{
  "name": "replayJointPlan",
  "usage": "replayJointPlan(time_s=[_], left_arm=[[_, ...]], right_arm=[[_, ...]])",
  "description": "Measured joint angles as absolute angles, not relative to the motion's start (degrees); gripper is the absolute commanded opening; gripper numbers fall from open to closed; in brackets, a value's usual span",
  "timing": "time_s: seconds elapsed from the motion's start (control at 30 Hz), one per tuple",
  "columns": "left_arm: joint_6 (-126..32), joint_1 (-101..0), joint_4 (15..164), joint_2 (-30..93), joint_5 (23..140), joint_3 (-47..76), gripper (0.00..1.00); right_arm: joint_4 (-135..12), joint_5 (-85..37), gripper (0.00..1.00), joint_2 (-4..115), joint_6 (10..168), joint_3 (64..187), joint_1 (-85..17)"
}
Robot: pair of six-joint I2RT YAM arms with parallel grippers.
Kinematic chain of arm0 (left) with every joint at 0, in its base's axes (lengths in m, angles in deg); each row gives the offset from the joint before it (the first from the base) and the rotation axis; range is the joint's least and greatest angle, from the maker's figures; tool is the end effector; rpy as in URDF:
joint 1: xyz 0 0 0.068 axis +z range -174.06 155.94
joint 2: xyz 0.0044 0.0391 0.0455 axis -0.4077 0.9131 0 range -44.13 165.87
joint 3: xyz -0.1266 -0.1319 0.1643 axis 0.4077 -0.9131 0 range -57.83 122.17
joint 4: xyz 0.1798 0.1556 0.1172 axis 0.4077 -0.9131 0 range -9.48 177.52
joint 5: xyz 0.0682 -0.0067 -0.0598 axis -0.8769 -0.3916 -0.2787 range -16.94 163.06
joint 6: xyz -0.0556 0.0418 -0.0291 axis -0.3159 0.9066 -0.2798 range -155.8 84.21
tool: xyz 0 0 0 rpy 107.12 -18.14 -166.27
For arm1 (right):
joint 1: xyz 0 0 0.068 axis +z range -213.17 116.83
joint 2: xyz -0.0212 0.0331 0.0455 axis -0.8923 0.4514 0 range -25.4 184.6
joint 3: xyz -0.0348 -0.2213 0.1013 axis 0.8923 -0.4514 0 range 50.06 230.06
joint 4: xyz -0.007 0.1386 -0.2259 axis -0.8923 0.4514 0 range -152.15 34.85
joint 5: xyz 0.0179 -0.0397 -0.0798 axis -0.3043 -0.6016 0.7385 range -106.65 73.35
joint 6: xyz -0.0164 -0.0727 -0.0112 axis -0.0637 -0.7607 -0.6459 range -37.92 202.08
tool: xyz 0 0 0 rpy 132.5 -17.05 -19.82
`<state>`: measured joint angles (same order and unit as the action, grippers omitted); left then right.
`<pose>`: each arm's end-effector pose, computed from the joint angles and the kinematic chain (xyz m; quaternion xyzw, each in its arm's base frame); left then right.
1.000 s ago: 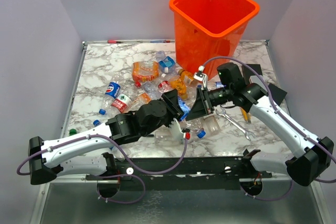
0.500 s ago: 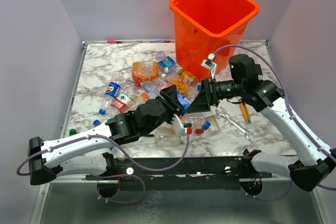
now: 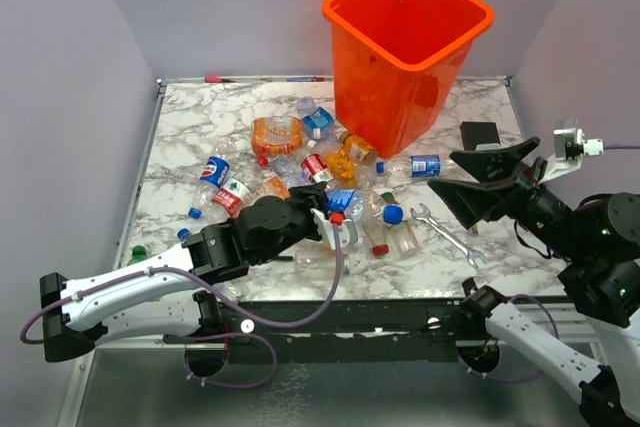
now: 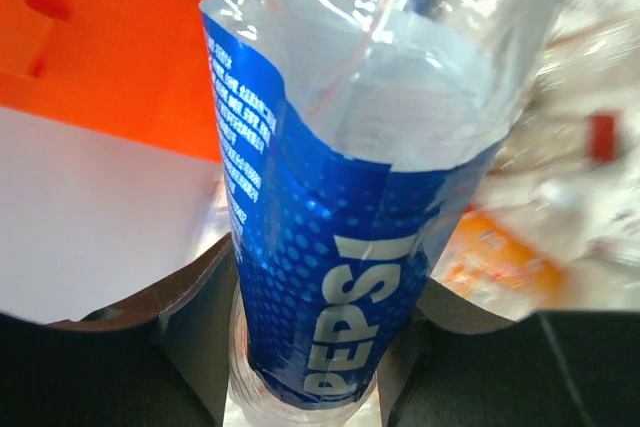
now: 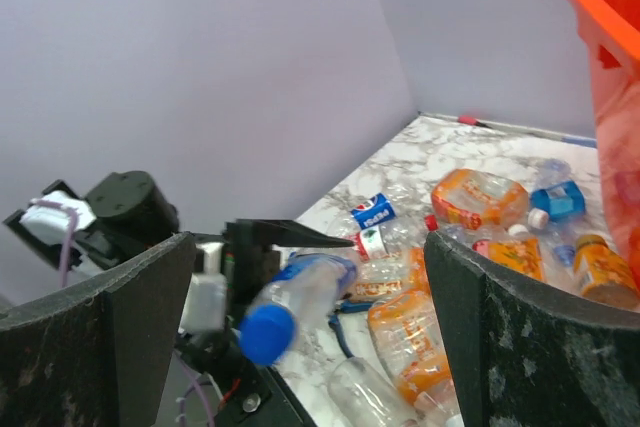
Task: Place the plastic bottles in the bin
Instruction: Place the plastic bottle in the trash bin.
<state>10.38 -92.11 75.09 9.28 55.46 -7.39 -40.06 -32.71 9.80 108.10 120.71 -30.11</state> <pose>0.1152 -0.2347 0.3142 0.6097 0.5047 0.0059 0.6111 0.0965 0.0838 0.4741 -0.1471 0.6061 0.4584 0.6332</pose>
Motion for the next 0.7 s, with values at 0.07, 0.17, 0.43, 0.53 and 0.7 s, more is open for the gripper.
replayJointPlan(time_s=[0.07,0.17,0.43,0.53,0.7], left_arm=[[2.1,-92.1,75.8,7.8,57.7,-7.9,0.23],[-11.3,-92.1,78.7,5.8,60.6,-10.3,0.23],[-42.6,-92.1,87.1,2.0,64.8,-18.1,0.17],[-49.0,-92.1,89.0,2.3,65.8,-18.3,0.17],[-55.5,-92.1,90.5,3.9,66.9,-18.3,0.17]], right_arm=[[-40.7,-30.5,1.00,7.9,108.0,118.1,-30.1],[-40.7,-29.3,1.00,5.9,108.1,113.7,-30.1],[-42.2,-31.9,0.94,7.1,109.2,110.1,-30.1],[-44.4,-33.6,0.92,10.4,110.1,110.2,-30.1],[-48.7,-35.2,0.91,14.1,111.9,108.9,-30.1]])
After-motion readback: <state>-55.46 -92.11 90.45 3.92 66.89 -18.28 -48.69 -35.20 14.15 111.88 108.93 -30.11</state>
